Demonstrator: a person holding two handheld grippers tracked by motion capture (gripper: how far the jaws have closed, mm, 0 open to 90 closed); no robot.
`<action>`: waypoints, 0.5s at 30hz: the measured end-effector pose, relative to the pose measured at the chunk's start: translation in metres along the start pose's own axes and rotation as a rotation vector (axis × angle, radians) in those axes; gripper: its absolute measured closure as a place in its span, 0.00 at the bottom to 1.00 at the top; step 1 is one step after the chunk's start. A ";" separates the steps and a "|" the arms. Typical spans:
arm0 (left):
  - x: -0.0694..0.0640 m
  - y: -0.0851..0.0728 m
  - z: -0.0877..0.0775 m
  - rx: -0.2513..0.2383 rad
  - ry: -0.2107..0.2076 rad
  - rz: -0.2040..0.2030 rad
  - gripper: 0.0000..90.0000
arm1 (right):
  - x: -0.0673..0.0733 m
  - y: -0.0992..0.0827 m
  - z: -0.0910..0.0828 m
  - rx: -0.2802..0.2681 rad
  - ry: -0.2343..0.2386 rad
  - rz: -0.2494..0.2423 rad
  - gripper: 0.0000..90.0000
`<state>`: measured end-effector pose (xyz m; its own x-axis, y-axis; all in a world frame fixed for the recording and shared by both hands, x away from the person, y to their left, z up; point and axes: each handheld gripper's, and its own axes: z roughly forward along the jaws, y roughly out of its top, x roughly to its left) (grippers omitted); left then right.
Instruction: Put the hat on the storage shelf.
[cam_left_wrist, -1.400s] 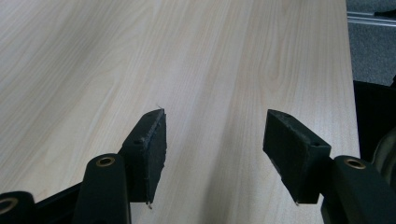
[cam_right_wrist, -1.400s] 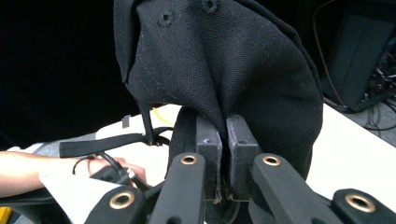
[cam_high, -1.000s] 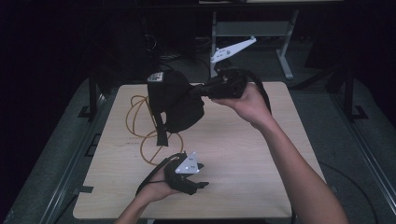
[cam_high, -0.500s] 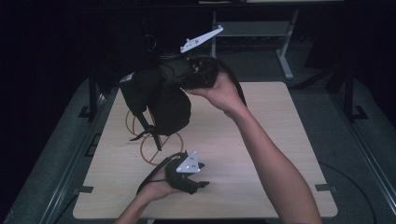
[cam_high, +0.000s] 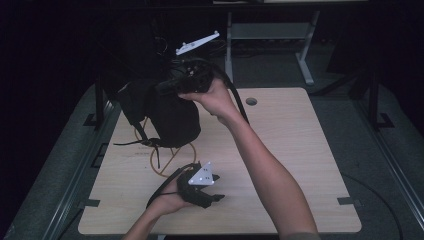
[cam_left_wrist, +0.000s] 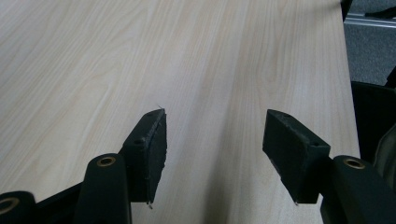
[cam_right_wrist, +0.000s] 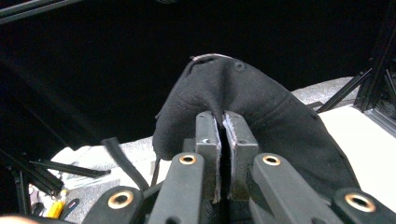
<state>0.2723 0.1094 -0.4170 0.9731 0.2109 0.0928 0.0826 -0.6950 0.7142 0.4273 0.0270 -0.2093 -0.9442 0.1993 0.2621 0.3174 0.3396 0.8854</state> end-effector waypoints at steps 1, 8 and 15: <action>0.000 0.000 0.000 0.002 0.000 0.004 0.44 | -0.001 0.000 0.004 0.003 -0.003 -0.003 0.95; -0.001 0.000 0.001 0.008 0.000 0.010 0.44 | -0.007 -0.005 0.029 0.043 -0.012 0.013 0.94; -0.002 0.001 0.002 -0.008 -0.005 0.007 0.44 | -0.010 -0.007 0.044 0.039 -0.025 0.030 0.94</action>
<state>0.2708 0.1067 -0.4182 0.9746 0.2028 0.0946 0.0740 -0.6912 0.7188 0.4384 0.0630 -0.2353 -0.9318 0.2329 0.2785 0.3496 0.3686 0.8613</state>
